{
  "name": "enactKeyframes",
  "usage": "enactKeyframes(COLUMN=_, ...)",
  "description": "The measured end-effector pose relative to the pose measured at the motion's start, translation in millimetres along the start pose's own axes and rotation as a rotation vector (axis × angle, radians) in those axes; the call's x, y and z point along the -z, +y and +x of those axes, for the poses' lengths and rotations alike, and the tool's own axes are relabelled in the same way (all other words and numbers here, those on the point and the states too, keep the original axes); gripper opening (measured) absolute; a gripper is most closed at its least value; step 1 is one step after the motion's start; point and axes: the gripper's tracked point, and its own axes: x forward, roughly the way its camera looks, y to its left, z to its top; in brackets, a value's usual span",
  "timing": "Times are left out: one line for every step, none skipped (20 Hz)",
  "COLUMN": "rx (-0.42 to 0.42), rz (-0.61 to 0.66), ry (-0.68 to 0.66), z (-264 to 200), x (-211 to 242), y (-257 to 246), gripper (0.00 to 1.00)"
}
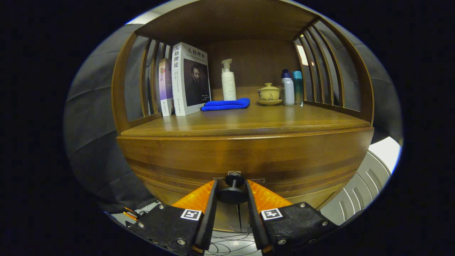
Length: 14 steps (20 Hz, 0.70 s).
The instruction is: Pull open the drawer, take out the items inside it, and place them on the countertop above the cabinet.
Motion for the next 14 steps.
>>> enactKeyframes(rx=0.005, rz=-0.018, ry=0.012, z=0, x=2, y=0, gripper=0.42)
enactKeyframes(rx=0.012, rz=-0.021, ry=0.019, z=-3, x=1, y=-1, gripper=0.37)
enactKeyframes(rx=0.015, rz=-0.018, ry=0.019, z=-4, x=2, y=0, gripper=0.35)
enactKeyframes(rx=0.017, rz=-0.016, ry=0.010, z=-7, x=2, y=1, gripper=0.35)
enactKeyframes(rx=0.020, rz=-0.022, ry=-0.001, z=-10, x=3, y=1, gripper=0.35)
enactKeyframes(rx=0.025, rz=-0.031, ry=-0.012, z=-15, x=3, y=2, gripper=0.35)
enactKeyframes(rx=0.033, rz=-0.036, ry=-0.021, z=-20, x=5, y=2, gripper=0.35)
enactKeyframes(rx=0.039, rz=-0.034, ry=-0.029, z=-26, x=5, y=3, gripper=0.35)
enactKeyframes(rx=0.043, rz=-0.031, ry=-0.034, z=-32, x=8, y=5, gripper=0.35)
enactKeyframes(rx=0.045, rz=-0.029, ry=-0.039, z=-38, x=9, y=7, gripper=0.35)
enactKeyframes(rx=0.045, rz=-0.030, ry=-0.043, z=-44, x=11, y=8, gripper=0.34)
enactKeyframes(rx=0.042, rz=-0.034, ry=-0.045, z=-51, x=12, y=9, gripper=0.34)
enactKeyframes(rx=0.039, rz=-0.041, ry=-0.046, z=-57, x=14, y=10, gripper=0.34)
enactKeyframes(rx=0.037, rz=-0.044, ry=-0.045, z=-63, x=14, y=12, gripper=0.34)
